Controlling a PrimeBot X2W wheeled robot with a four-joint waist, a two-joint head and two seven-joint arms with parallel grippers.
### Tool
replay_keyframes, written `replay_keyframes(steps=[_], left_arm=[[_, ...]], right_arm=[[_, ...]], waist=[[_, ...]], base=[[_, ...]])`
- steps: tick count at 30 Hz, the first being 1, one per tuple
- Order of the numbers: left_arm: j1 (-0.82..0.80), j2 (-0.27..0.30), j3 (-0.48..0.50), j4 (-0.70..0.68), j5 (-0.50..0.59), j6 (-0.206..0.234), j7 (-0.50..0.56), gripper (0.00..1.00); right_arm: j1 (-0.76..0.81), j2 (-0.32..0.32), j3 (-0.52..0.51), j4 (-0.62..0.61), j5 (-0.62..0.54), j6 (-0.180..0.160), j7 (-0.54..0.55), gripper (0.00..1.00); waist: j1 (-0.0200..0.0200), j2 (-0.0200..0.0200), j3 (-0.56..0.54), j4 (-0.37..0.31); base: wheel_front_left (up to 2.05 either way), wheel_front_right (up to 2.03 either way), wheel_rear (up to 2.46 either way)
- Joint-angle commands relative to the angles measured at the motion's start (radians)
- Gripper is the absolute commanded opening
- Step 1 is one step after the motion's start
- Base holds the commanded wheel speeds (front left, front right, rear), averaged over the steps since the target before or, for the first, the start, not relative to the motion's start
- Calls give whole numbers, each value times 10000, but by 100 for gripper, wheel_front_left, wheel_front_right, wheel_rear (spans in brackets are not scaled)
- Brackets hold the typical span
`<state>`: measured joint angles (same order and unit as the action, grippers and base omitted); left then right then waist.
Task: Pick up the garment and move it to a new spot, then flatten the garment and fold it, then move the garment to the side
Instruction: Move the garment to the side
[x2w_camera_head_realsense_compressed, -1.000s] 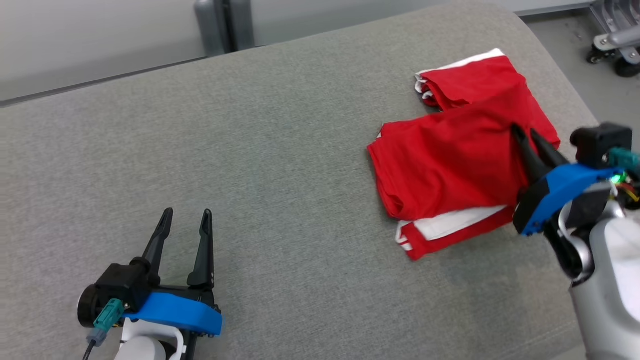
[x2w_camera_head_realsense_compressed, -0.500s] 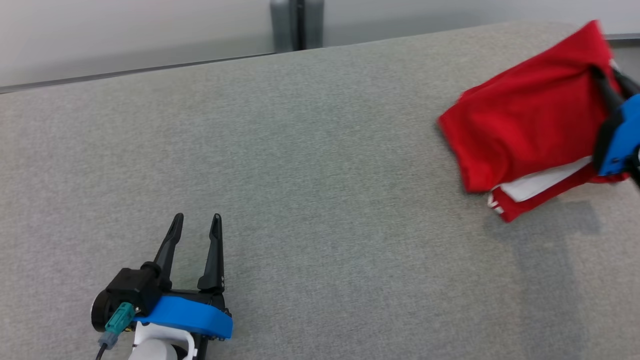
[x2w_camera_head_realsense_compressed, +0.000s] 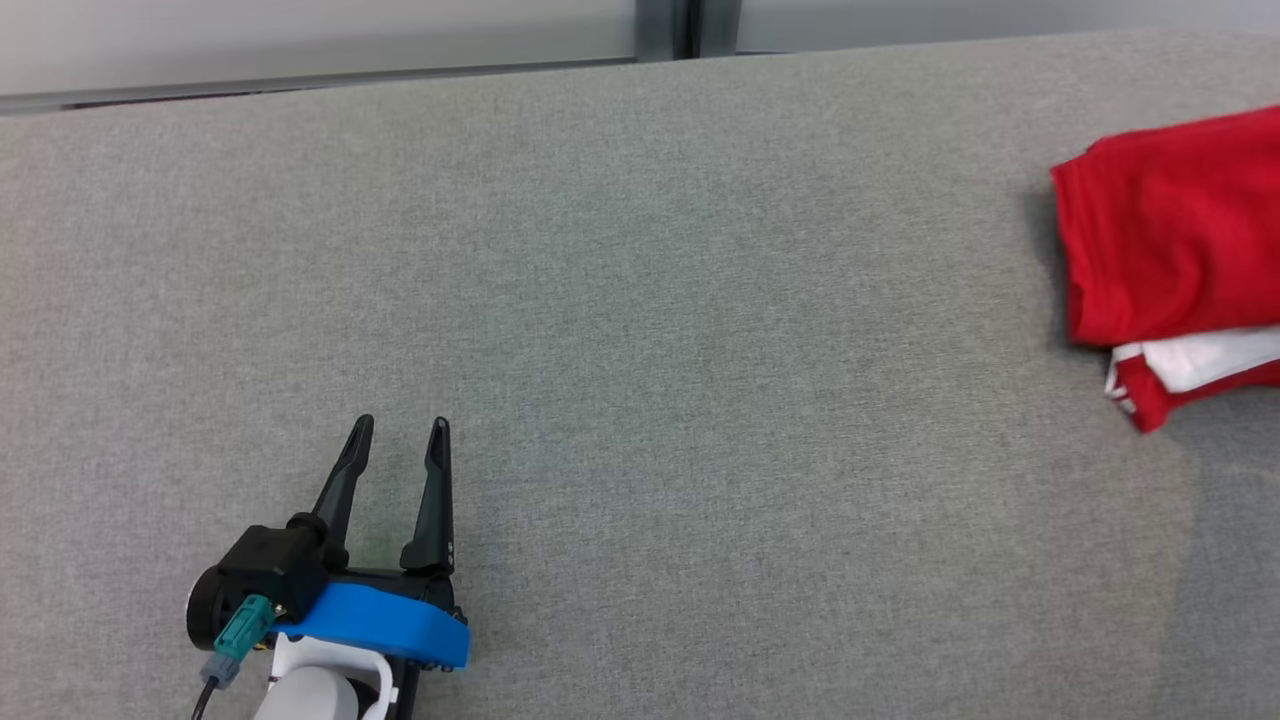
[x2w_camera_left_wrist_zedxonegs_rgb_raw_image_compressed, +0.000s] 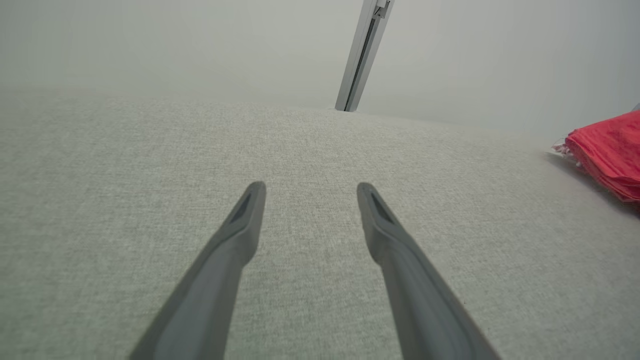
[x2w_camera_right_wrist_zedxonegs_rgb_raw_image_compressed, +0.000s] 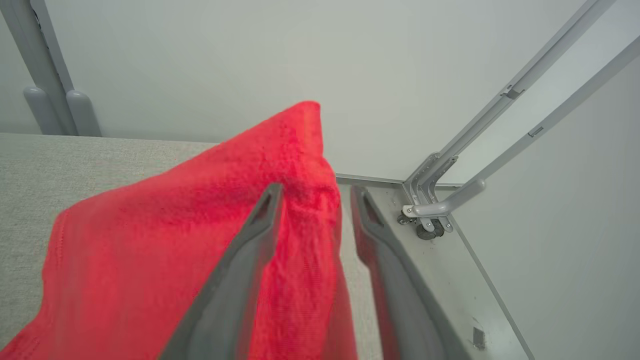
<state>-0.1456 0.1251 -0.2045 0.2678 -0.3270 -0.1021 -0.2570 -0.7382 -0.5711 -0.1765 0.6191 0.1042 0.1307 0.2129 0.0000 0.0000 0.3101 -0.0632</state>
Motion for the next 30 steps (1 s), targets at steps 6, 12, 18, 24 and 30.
replay_keyframes(steps=[6, 12, 18, 24, 30], left_arm=[[-173, 93, -46, 58, -2, 4, -49, 100], [-171, 161, -16, 82, -32, 75, -50, 100], [-39, 164, 48, 117, -98, 139, -62, 100], [218, 54, 172, 269, -259, 234, -79, 100], [696, -71, 396, 516, -402, 433, -79, 100]], right_arm=[[76, 655, -278, 770, -800, -1, -1375, 100], [-218, 1107, 353, 1159, -725, -1, -1996, 100], [-433, 1576, 1543, 915, -218, -1, -2552, 100], [84, 2233, 2222, 546, 271, 1, -2980, 100], [1434, 3491, 2094, 201, 364, 1, -3666, 100]], waist=[[0, 0, 170, 44], [0, 0, 12, -149], [0, 0, -541, -288], [0, 0, -1256, -202], [0, 0, -2149, 103]], base=[[0, 0, 0], [0, 0, 0], [0, 0, 0], [0, 0, 0], [0, 0, 0]])
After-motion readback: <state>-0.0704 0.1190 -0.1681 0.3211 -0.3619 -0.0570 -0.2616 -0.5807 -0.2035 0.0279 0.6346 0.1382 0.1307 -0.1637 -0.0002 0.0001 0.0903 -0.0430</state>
